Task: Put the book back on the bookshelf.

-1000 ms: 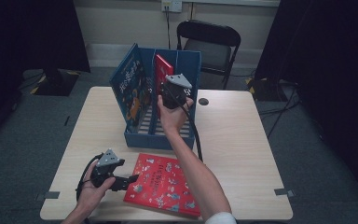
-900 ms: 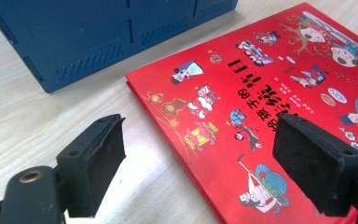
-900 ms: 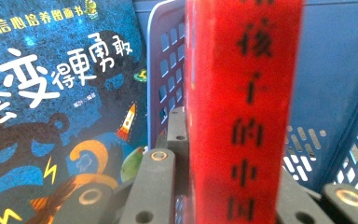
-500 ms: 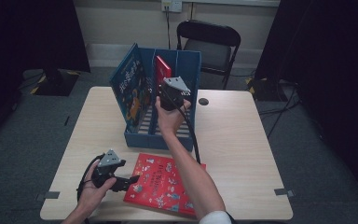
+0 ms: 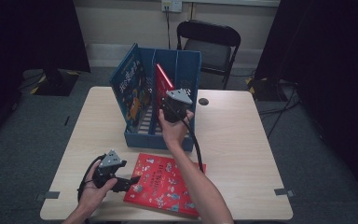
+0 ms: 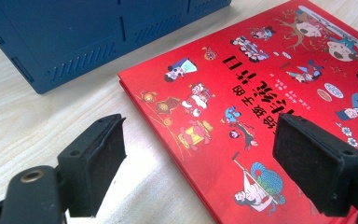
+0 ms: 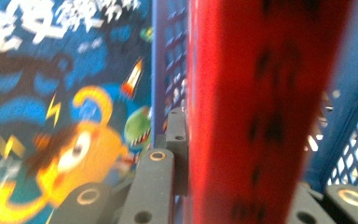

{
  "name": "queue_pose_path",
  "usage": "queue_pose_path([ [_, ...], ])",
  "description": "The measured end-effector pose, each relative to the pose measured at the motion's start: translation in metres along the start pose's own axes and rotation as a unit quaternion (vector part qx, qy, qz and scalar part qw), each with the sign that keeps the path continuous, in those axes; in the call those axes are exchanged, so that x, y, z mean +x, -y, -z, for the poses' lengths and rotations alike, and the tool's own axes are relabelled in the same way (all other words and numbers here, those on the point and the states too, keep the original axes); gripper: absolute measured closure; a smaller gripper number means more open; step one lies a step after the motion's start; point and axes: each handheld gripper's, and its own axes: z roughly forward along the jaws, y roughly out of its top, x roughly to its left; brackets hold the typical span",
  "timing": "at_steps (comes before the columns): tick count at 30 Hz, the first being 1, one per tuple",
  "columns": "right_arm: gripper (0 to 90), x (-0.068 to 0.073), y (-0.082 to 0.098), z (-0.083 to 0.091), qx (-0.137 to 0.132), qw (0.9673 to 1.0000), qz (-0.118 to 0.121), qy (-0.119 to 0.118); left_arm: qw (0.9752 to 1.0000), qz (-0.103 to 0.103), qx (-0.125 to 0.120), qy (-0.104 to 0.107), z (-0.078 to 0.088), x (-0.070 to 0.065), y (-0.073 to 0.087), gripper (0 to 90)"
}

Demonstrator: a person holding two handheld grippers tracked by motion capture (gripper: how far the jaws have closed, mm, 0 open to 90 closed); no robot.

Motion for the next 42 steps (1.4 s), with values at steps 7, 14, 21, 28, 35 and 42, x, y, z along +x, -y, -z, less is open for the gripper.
queue_pose_path([
  [7,75.2,0.000,0.012,0.016,0.020,0.9991,0.023,-0.031,1.0000,-0.003,0.002,-0.001,-0.001,-0.002,-0.001,16.6],
  [14,71.8,-0.004,0.021,0.031,0.035,0.9965,0.041,-0.063,1.0000,0.001,0.001,0.000,0.000,0.000,0.000,16.6],
  [21,70.2,-0.010,0.031,0.056,0.044,0.9938,0.049,-0.090,1.0000,0.002,0.000,-0.001,-0.001,0.000,0.000,16.7],
  [28,75.4,-0.012,0.044,0.062,0.060,0.9907,0.077,-0.095,1.0000,-0.001,0.007,-0.001,-0.001,-0.001,-0.001,16.7],
  [35,76.3,-0.015,0.040,0.052,0.062,0.9906,0.092,-0.081,1.0000,-0.001,0.005,-0.002,-0.001,0.000,0.000,16.7],
  [42,76.5,-0.017,0.034,0.040,0.067,0.9896,0.105,-0.071,1.0000,0.000,0.006,0.001,-0.001,-0.001,0.000,16.7],
])
